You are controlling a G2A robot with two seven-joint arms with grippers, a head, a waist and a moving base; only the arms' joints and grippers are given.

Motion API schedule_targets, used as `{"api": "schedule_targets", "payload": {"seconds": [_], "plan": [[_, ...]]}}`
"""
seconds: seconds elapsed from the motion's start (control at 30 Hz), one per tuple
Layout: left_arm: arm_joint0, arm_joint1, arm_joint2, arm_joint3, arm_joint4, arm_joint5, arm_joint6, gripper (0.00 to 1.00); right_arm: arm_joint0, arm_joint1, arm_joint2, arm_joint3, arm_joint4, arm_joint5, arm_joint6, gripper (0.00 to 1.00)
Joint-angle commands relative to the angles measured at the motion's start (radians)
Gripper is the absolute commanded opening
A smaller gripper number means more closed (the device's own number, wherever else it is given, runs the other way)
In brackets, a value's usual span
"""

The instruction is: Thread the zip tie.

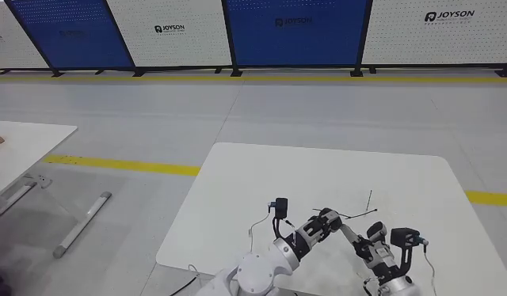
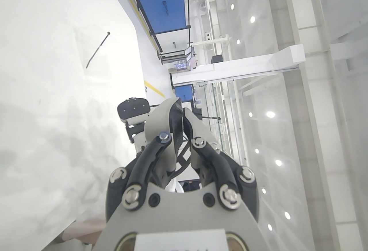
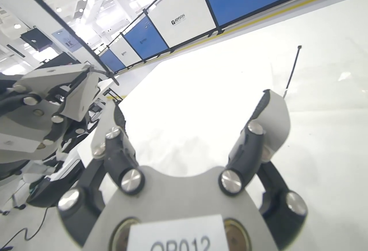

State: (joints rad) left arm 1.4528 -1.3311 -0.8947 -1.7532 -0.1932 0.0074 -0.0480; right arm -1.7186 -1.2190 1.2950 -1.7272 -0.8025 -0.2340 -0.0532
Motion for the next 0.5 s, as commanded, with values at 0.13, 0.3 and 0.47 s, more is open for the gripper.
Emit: {"api": "schedule_targets", "payload": {"seconds": [0.13, 0.3, 0.47], "plan": [[-0.011, -0.007, 0.015, 0.007, -0.006, 0.007, 0.032, 0.00, 0.008, -0.004, -0.024, 0.011, -0.041, 0.009, -0.024, 0.47], [-0.021, -0.014, 0.035, 0.015, -0.002, 0.021, 0.062, 0.00, 0.013, -0.005, -0.031, 0.012, -0.041, 0.008, -0.017, 0.34], [-0.028, -0.018, 0.044, 0.023, 0.004, 0.030, 0.083, 0.00, 0.013, -0.004, -0.026, 0.008, -0.013, -0.022, 0.009, 0.35]]}}
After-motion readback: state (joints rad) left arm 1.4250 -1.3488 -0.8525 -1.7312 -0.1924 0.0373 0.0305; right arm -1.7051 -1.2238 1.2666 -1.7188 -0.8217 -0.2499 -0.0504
